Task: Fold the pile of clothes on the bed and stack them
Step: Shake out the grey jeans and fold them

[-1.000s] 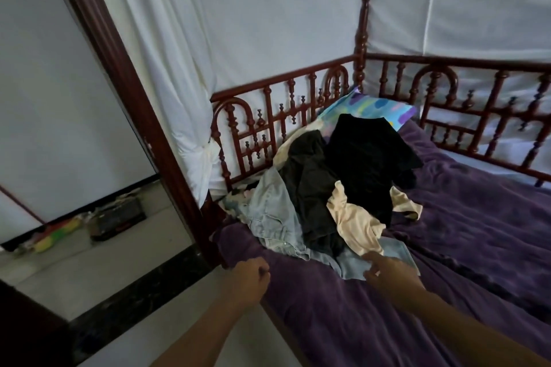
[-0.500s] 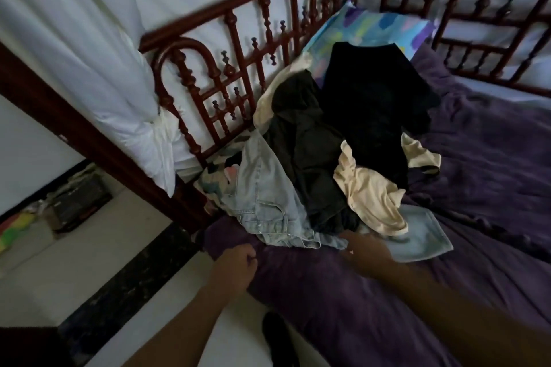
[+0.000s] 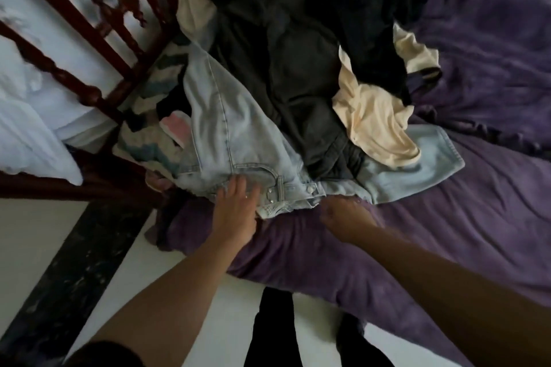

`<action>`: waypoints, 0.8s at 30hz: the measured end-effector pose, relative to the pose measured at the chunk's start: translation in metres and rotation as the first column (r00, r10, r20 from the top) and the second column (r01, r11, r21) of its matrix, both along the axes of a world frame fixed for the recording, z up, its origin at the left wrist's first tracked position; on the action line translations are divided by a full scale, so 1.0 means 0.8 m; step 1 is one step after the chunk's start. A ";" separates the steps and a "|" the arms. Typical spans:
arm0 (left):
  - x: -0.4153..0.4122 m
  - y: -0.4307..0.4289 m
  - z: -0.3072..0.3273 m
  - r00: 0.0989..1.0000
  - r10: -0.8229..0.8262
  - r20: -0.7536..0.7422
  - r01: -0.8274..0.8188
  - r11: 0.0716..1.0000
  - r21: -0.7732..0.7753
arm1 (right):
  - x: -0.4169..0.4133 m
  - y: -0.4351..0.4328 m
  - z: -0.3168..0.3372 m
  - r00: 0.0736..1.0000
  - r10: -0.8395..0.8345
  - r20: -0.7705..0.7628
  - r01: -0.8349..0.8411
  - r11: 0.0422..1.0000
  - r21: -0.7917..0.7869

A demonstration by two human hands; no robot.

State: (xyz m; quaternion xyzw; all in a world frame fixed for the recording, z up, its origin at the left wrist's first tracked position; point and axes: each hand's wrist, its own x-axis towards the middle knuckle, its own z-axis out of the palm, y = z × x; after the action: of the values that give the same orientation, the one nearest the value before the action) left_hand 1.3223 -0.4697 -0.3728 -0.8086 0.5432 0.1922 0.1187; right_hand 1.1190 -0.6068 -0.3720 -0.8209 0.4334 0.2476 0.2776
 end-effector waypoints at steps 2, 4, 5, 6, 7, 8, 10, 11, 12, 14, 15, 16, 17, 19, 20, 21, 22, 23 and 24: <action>0.014 0.001 -0.013 0.999 -0.012 0.051 0.013 0.999 -0.033 | 0.010 0.006 -0.015 1.000 -0.014 -0.027 0.015 0.999 0.044; 0.027 -0.005 -0.014 0.997 -0.027 0.075 0.035 0.994 -0.106 | 0.014 0.009 -0.024 0.999 -0.034 -0.036 0.036 0.998 0.053; 0.034 -0.010 -0.009 0.999 -0.007 0.049 0.014 0.990 -0.143 | 0.014 0.010 -0.027 0.999 -0.044 -0.033 0.046 0.998 0.050; 0.042 -0.017 -0.001 0.999 0.041 -0.019 -0.044 0.982 -0.183 | 0.014 0.010 -0.027 0.998 -0.059 -0.024 0.060 0.997 0.044; 0.050 -0.026 0.010 0.988 0.101 -0.118 -0.126 0.966 -0.224 | 0.013 0.010 -0.025 0.997 -0.081 -0.009 0.081 0.996 0.036; 0.056 -0.033 0.025 0.963 0.150 -0.223 -0.207 0.943 -0.261 | 0.014 0.010 -0.021 0.994 -0.106 0.008 0.105 0.994 0.026; 0.064 -0.047 0.062 0.922 0.163 -0.350 -0.281 0.906 -0.318 | 0.018 0.008 -0.007 0.987 -0.152 0.053 0.153 0.988 -0.005; 0.065 -0.051 0.083 0.915 0.142 -0.378 -0.282 0.895 -0.346 | 0.022 0.007 0.003 0.980 -0.179 0.090 0.182 0.983 -0.020; 0.065 -0.054 0.106 0.909 0.123 -0.398 -0.284 0.881 -0.378 | 0.027 0.006 0.015 0.970 -0.201 0.134 0.207 0.978 -0.031; 0.062 -0.059 0.157 0.884 0.100 -0.456 -0.324 0.835 -0.444 | 0.037 0.005 0.041 0.950 -0.213 0.228 0.229 0.972 -0.046; 0.061 -0.060 0.183 0.865 0.099 -0.493 -0.361 0.804 -0.472 | 0.042 0.006 0.054 0.937 -0.219 0.270 0.240 0.970 -0.045; 0.059 -0.061 0.209 0.843 0.105 -0.527 -0.405 0.768 -0.496 | 0.046 0.006 0.068 0.926 -0.229 0.301 0.251 0.967 -0.038; 0.058 -0.060 0.236 0.825 0.110 -0.554 -0.445 0.731 -0.518 | 0.050 0.008 0.082 0.918 -0.231 0.323 0.257 0.966 -0.039; 0.051 -0.054 0.290 0.794 0.103 -0.599 -0.505 0.661 -0.555 | 0.056 0.013 0.107 0.920 -0.182 0.348 0.227 0.969 -0.094; 0.047 -0.048 0.315 0.773 0.091 -0.628 -0.535 0.624 -0.569 | 0.057 0.018 0.119 0.921 -0.144 0.362 0.202 0.971 -0.126; 0.042 -0.041 0.339 0.749 0.075 -0.658 -0.568 0.583 -0.581 | 0.057 0.024 0.131 0.914 -0.124 0.385 0.187 0.974 -0.131; 0.037 -0.035 0.360 0.726 0.064 -0.684 -0.602 0.539 -0.589 | 0.056 0.031 0.144 0.894 -0.133 0.428 0.188 0.978 -0.088; 0.030 -0.028 0.379 0.711 0.062 -0.701 -0.631 0.497 -0.596 | 0.052 0.040 0.157 0.855 -0.169 0.490 0.196 0.981 -0.003; 0.024 -0.023 0.396 0.699 0.063 -0.712 -0.653 0.463 -0.599 | 0.047 0.050 0.170 0.802 -0.219 0.555 0.202 0.975 0.093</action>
State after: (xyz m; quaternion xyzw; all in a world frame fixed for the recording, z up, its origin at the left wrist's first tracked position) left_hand 1.3413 -0.4884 -0.0563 -0.7597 0.3768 0.1816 -0.4979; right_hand 1.1563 -0.5666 -0.2361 -0.8000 0.4170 -0.0308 0.4304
